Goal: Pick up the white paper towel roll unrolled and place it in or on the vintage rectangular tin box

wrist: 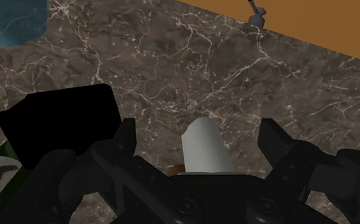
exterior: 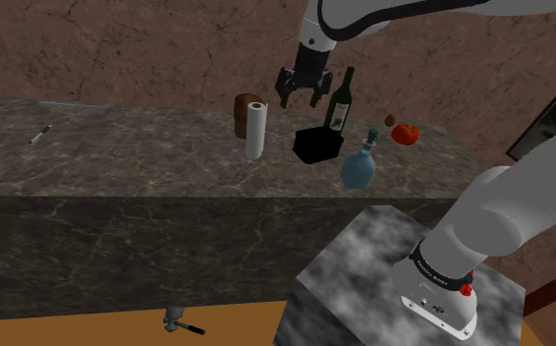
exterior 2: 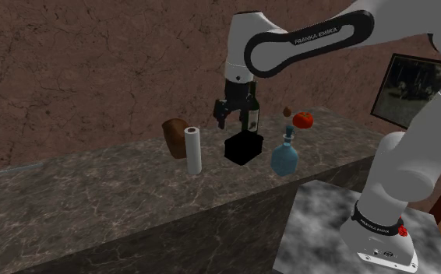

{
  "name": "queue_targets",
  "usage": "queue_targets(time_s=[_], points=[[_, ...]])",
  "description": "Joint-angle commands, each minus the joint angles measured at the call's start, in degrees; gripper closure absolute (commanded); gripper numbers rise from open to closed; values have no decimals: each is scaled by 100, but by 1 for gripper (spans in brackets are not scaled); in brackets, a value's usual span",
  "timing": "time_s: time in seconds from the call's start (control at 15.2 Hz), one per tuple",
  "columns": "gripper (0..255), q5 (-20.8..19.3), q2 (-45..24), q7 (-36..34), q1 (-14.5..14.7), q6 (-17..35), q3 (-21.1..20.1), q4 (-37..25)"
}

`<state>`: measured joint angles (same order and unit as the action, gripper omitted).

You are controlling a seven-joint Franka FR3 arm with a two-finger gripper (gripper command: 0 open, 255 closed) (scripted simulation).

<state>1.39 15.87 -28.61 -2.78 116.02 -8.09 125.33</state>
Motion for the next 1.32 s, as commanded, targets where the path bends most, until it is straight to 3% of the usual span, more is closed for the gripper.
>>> queue_targets(time_s=[0.0, 0.73, 1.25], points=[[0, -164, -445, -303, -46, 222, -97, -273], [0, -1320, -2890, -1891, 23, 557, -184, -2470], [0, -1416, -3173, -1952, 15, 1026, -129, -2280]])
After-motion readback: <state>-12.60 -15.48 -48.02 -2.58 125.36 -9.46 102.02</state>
